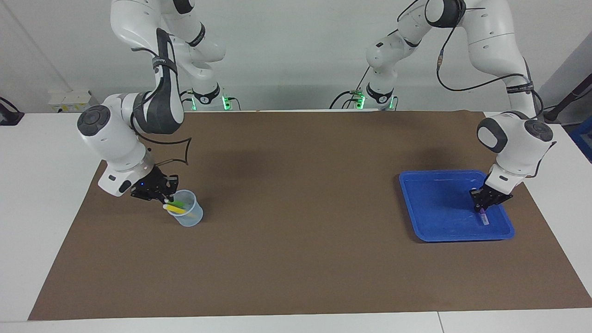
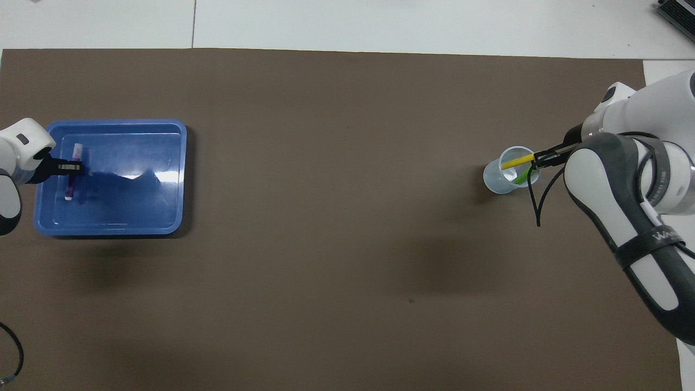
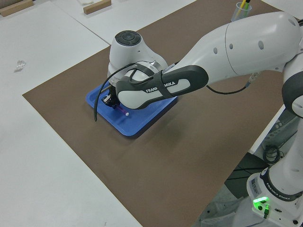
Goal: Right arm passes pens to left for tray arrangement
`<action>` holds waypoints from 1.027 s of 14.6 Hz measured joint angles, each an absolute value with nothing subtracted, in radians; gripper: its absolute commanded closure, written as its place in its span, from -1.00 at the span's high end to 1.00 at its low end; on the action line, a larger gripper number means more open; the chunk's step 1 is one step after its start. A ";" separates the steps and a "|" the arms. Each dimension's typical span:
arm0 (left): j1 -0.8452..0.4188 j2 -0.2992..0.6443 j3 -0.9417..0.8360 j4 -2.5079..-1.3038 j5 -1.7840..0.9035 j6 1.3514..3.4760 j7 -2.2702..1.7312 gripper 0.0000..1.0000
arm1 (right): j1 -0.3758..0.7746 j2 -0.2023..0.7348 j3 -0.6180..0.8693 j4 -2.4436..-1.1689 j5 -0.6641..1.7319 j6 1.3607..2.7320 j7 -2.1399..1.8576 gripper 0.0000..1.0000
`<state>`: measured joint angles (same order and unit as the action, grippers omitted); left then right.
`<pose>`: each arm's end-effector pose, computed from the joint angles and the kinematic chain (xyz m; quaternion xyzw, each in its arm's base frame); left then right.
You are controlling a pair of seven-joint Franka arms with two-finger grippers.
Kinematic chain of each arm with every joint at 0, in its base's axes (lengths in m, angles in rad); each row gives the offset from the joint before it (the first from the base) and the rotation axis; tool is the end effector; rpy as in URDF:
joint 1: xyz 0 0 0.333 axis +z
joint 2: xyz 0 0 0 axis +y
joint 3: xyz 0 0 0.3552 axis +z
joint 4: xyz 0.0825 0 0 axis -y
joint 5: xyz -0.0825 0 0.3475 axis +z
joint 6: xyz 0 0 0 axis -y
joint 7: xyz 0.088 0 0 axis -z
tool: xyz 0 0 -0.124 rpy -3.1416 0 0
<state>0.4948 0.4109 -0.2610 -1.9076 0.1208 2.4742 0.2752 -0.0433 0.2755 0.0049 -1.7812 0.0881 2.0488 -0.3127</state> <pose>0.6134 0.1623 0.3488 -0.9950 0.0499 -0.0857 0.0127 0.6087 -0.0175 0.4386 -0.9924 -0.1163 -0.0030 0.0398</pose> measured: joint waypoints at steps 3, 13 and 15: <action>0.495 0.411 -0.261 -1.911 0.121 2.475 0.275 -0.47 | -0.042 0.276 0.006 -1.777 0.088 2.043 -0.309 -1.00; 0.495 0.411 -0.261 -1.912 0.121 2.477 0.275 0.73 | -0.041 0.192 0.009 -1.693 0.088 1.869 -0.308 -1.00; 0.495 0.411 -0.261 -1.912 0.121 2.477 0.275 0.78 | -0.041 0.149 0.026 -1.692 0.080 1.839 -0.308 -1.00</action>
<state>0.4954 0.4112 -0.2610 -1.9120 0.1209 2.4772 0.2752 -0.0411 0.1487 0.0265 -1.6918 0.0797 1.8389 -0.3079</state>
